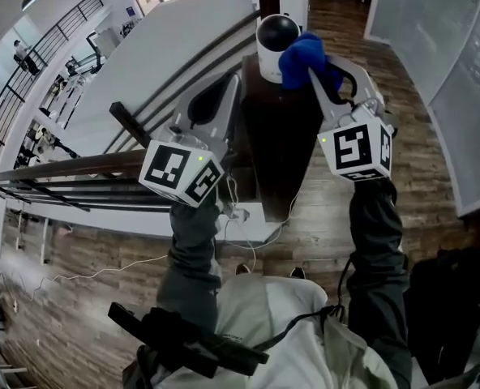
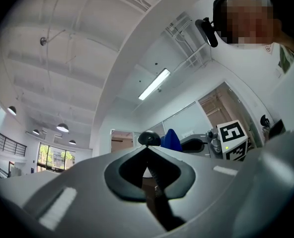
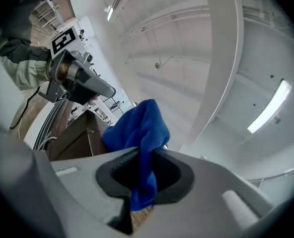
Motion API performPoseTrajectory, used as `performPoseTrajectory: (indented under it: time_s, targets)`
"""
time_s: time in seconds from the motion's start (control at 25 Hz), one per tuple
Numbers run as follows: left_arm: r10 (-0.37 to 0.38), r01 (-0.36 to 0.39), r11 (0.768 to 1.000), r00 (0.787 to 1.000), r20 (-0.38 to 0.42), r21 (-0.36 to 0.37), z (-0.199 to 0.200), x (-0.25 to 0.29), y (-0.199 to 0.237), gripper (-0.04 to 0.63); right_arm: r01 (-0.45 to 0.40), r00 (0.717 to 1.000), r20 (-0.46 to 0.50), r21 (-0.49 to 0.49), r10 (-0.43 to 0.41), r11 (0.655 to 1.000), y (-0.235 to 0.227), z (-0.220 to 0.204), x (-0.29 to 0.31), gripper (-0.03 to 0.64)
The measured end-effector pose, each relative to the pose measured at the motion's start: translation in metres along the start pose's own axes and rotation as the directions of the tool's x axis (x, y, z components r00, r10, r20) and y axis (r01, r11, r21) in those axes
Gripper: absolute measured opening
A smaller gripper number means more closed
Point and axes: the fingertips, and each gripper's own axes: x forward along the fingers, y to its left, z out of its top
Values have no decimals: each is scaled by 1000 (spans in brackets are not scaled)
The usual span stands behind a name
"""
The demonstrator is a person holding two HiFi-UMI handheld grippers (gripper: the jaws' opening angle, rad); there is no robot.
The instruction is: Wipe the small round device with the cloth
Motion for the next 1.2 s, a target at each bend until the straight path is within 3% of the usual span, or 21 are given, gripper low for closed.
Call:
performPoseTrajectory:
  time_s: [0.16, 0.28, 0.48, 0.56, 0.68, 0.88, 1.08, 1.2]
  targets:
    - [-8, 8, 1000, 1000, -5, -11, -10, 5, 3, 0, 166, 986, 31, -59, -164, 984, -38, 23, -9, 55]
    - [-7, 7, 1000, 1000, 3, -14, -5, 8, 7, 0, 276, 961, 63, -205, -269, 939, -68, 61, -2, 55]
    - [-28, 28, 1000, 999, 22, -8, 4, 2, 11, 0, 247, 965, 48, -496, -257, 833, -41, 88, 23, 55]
    - [-33, 33, 999, 999, 33, -8, 6, 0, 14, 0, 252, 961, 40, -544, -275, 800, -23, 81, 21, 55]
    - [-40, 41, 999, 998, 50, -12, 8, -3, 17, 0, 235, 965, 19, -508, -263, 828, -3, 71, 5, 55]
    - [-66, 67, 998, 995, 72, -20, 5, -6, 24, 0, 69, 988, -73, -568, -134, 820, 35, 54, -3, 55]
    - [-103, 106, 994, 991, 82, -37, 6, -10, 25, 0, 170, 970, -54, -551, -237, 817, -25, 86, 5, 55]
    - [-119, 123, 991, 989, 84, -47, 5, -16, 25, 0, 116, 968, -123, -559, -221, 821, -49, 94, 31, 55]
